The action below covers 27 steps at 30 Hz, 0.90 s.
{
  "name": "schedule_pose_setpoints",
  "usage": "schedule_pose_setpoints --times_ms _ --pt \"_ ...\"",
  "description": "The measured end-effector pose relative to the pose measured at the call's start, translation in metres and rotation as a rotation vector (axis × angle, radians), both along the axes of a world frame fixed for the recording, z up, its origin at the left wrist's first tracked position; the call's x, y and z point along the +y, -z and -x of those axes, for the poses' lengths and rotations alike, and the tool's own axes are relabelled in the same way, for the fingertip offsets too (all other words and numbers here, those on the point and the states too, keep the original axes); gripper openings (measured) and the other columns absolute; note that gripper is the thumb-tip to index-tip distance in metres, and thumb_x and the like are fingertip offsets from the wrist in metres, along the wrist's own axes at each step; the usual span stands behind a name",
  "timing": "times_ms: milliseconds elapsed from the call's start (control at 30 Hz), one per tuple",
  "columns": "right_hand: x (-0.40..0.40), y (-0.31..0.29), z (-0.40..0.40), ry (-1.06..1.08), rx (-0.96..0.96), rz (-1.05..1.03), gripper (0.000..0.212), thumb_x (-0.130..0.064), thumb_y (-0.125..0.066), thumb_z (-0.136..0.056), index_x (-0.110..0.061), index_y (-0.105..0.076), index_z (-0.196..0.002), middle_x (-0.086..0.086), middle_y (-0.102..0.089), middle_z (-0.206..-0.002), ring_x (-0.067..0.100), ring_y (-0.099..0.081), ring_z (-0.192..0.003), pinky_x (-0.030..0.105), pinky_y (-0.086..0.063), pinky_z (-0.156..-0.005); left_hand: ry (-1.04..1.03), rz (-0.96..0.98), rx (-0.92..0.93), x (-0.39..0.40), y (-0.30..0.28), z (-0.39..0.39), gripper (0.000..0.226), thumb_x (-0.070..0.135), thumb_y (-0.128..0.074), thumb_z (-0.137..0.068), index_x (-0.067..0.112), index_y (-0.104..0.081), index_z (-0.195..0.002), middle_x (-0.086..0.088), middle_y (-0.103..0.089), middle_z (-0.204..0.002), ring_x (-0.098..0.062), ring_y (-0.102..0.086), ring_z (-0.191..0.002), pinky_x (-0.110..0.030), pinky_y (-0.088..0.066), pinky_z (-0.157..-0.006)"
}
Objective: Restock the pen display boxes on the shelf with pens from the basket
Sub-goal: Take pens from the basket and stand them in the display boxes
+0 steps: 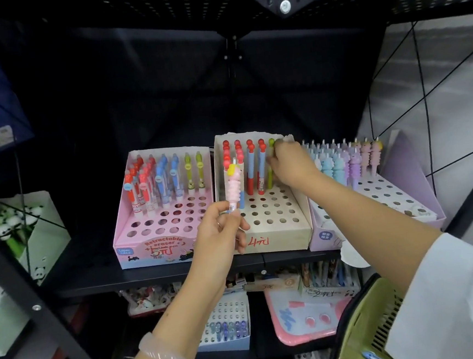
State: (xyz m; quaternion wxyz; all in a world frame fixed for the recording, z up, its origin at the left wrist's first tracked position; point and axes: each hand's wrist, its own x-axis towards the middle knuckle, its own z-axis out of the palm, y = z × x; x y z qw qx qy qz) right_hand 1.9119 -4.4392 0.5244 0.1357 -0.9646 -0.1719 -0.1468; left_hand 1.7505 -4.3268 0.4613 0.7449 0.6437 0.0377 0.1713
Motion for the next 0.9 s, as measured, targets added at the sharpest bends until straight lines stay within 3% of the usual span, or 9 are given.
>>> schedule_pose_setpoints --times_ms 133,200,267,400,533,633,700,833,900 --pt "-0.002 -0.012 0.017 0.002 0.015 -0.090 0.030 -0.007 -0.044 -0.092 -0.002 -0.049 -0.063 0.012 -0.053 -0.064 0.029 -0.055 -0.070 0.031 -0.046 -0.064 0.019 -0.002 -0.017 -0.004 -0.002 0.000 0.011 0.010 -0.046 -0.096 0.019 -0.052 -0.100 0.009 -0.059 -0.059 -0.007 -0.049 -0.045 -0.020 -0.042 -0.044" --pt "-0.009 -0.012 0.039 -0.146 -0.002 -0.362 0.035 -0.018 -0.046 -0.095 0.003 -0.060 -0.070 0.018 -0.062 -0.066 0.028 -0.060 -0.065 0.034 -0.052 -0.066 0.036 -0.008 -0.035 -0.009 -0.003 0.000 0.012 0.009 -0.046 -0.096 0.019 -0.051 -0.099 0.008 -0.060 -0.059 -0.007 -0.049 -0.046 -0.020 -0.043 -0.045" --pt "-0.018 -0.009 0.068 -0.330 0.188 -0.657 0.036 -0.034 -0.047 -0.096 -0.010 -0.068 -0.078 0.005 -0.070 -0.072 0.014 -0.064 -0.067 0.026 -0.053 -0.069 0.052 -0.004 -0.051 -0.016 -0.005 -0.002 0.011 0.009 -0.045 -0.096 0.019 -0.050 -0.099 0.008 -0.060 -0.058 -0.008 -0.050 -0.046 -0.020 -0.044 -0.045" --pt "-0.040 0.003 0.093 -0.467 0.354 -0.785 0.020 -0.032 -0.055 -0.092 -0.026 -0.067 -0.077 -0.012 -0.067 -0.069 -0.006 -0.060 -0.067 0.008 -0.046 -0.064 0.097 -0.030 -0.067 -0.041 -0.012 -0.009 0.012 0.010 -0.046 -0.096 0.022 -0.051 -0.097 0.006 -0.063 -0.061 -0.009 -0.056 -0.051 -0.019 -0.047 -0.048" --pt "-0.078 -0.006 0.082 -0.379 0.235 -0.935 0.017 -0.023 -0.054 -0.094 -0.021 -0.065 -0.080 -0.013 -0.065 -0.068 -0.007 -0.059 -0.065 0.008 -0.047 -0.062 0.103 -0.281 -0.133 -0.066 -0.018 -0.021 0.024 0.014 -0.050 -0.095 0.035 -0.053 -0.106 0.014 -0.063 -0.107 0.005 -0.059 -0.095 -0.008 -0.045 -0.079" --pt "-0.119 -0.016 0.060 -0.266 0.081 -1.049 0.017 -0.022 -0.050 -0.096 -0.017 -0.061 -0.084 -0.011 -0.064 -0.071 -0.004 -0.061 -0.064 0.013 -0.049 -0.060 0.104 -0.546 -0.141 -0.074 -0.024 -0.032 0.032 0.024 -0.049 -0.095 0.040 -0.046 -0.122 0.025 -0.045 -0.122 0.003 -0.043 -0.116 -0.017 -0.033 -0.097" --pt "-0.148 -0.018 0.039 -0.151 -0.021 -1.056 0.014 -0.025 -0.048 -0.097 -0.017 -0.058 -0.091 -0.005 -0.066 -0.077 0.001 -0.064 -0.066 0.019 -0.052 -0.063 0.128 -0.670 -0.136 -0.081 -0.028 -0.039 0.036 0.029 -0.048 -0.095 0.036 -0.044 -0.130 0.027 -0.039 -0.122 0.005 -0.034 -0.117 -0.018 -0.026 -0.098" --pt "-0.182 -0.013 -0.001 0.013 -0.113 -0.945 0.015 -0.028 -0.047 -0.097 -0.015 -0.053 -0.096 0.017 -0.067 -0.089 0.033 -0.065 -0.084 0.052 -0.053 -0.080 0.178 -0.792 -0.153 -0.097 -0.033 -0.053 0.039 0.032 -0.046 -0.096 0.033 -0.041 -0.135 0.020 -0.041 -0.132 0.008 -0.028 -0.117 -0.017 -0.022 -0.096" --pt "-0.187 -0.009 -0.014 0.059 -0.145 -0.852 0.015 -0.030 -0.046 -0.097 -0.017 -0.052 -0.094 0.018 -0.065 -0.086 0.036 -0.063 -0.082 0.053 -0.052 -0.077 0.201 -0.832 -0.159 -0.104 -0.034 -0.060 0.040 0.033 -0.046 -0.096 0.032 -0.040 -0.136 0.016 -0.040 -0.140 0.007 -0.029 -0.119 -0.016 -0.023 -0.095"
